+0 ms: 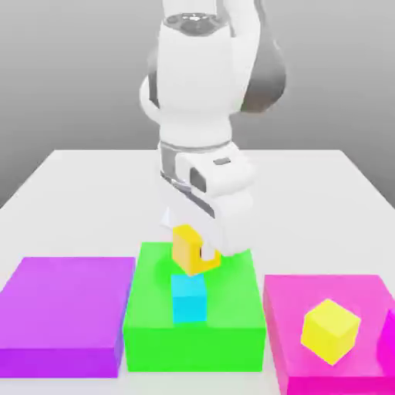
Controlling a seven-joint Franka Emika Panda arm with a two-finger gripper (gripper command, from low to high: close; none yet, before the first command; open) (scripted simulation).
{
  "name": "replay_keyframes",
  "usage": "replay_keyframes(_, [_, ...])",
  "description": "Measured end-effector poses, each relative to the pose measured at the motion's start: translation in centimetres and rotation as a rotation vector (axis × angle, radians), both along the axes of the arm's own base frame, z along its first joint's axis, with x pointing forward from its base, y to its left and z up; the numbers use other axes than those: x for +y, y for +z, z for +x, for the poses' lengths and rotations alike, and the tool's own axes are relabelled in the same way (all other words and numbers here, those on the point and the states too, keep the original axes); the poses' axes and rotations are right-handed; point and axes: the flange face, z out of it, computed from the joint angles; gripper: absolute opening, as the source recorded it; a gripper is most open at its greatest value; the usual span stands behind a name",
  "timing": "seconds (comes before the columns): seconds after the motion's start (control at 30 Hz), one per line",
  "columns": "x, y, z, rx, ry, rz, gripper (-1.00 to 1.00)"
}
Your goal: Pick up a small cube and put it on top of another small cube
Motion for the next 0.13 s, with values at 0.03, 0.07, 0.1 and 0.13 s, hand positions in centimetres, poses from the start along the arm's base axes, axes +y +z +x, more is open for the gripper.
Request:
replay_keyframes(0.03, [-0.14, -0.82, -0.05, -0.001, -0.003, -0.002, 1.0])
replay_keyframes(0.07, [-0.14, -0.82, -0.05, -0.001, -0.003, -0.002, 1.0])
replay_keyframes(0.1, [-0.14, -0.82, -0.05, -0.001, -0.003, -0.002, 1.0])
replay_keyframes(0.13, [-0.14, -0.82, -0.05, -0.001, -0.003, -0.002, 1.0])
